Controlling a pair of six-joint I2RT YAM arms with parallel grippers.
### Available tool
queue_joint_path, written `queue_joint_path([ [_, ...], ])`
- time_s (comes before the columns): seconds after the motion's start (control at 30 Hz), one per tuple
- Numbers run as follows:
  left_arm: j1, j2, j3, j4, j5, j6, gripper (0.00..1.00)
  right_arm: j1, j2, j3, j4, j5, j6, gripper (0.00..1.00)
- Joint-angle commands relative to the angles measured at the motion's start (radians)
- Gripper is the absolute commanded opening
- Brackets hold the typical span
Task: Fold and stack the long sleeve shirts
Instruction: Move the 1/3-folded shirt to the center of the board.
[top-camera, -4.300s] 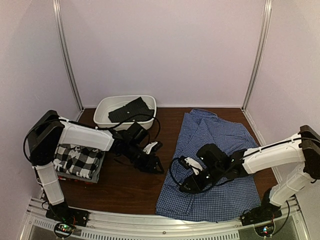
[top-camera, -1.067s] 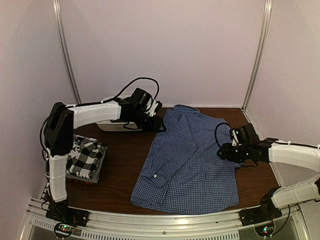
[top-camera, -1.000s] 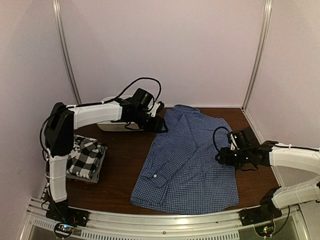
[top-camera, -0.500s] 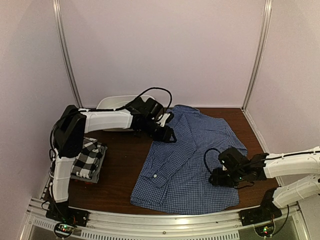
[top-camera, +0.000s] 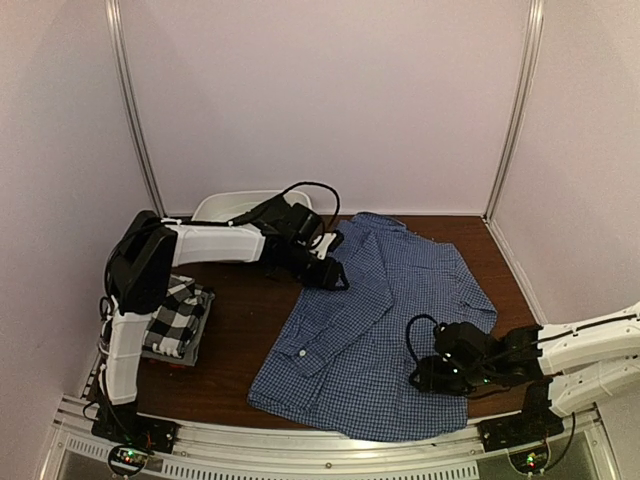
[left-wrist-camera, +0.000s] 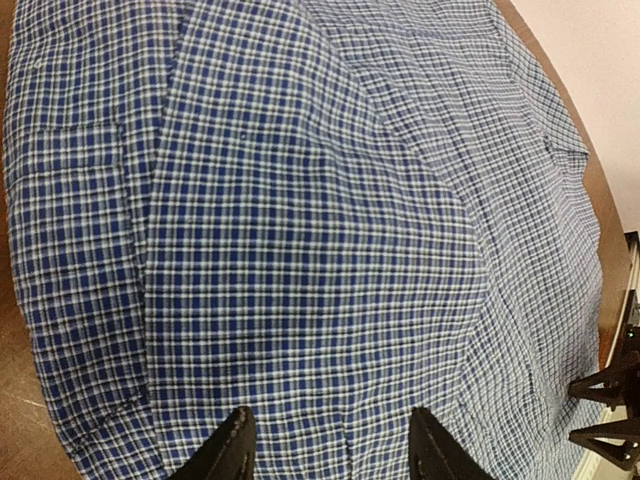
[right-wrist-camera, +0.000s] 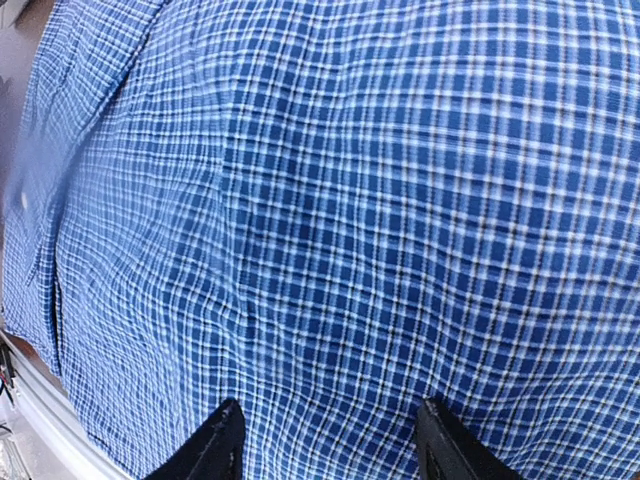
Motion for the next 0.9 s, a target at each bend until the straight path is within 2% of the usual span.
queue_joint_path([
  [0.0, 0.016, 0.022, -0.012, 0.037, -0.004, 0.008, 0.53, 0.010, -0.096, -0.038, -0.214, -0.013, 0.083, 0.61],
  [0.17, 0.018, 0.037, 0.007, 0.026, 0.000, 0.010, 0.53, -0.041, -0.123, 0.062, -0.215, 0.078, 0.042, 0.64],
  [0.33, 0.018, 0.030, 0.042, -0.007, -0.006, 0.019, 0.53, -0.238, -0.079, 0.141, -0.213, 0.074, -0.131, 0.64],
  [0.5, 0.018, -0.011, 0.039, -0.019, -0.004, 0.021, 0.53, -0.442, -0.114, 0.102, -0.116, 0.005, -0.206, 0.64],
  [0.63, 0.018, -0.058, 0.011, -0.024, 0.006, 0.017, 0.53, -0.569, -0.155, 0.042, -0.053, -0.034, -0.206, 0.64],
  [0.87, 0.012, -0.131, -0.037, -0.021, 0.009, -0.005, 0.52, -0.684, -0.264, -0.058, 0.010, -0.044, -0.141, 0.64],
])
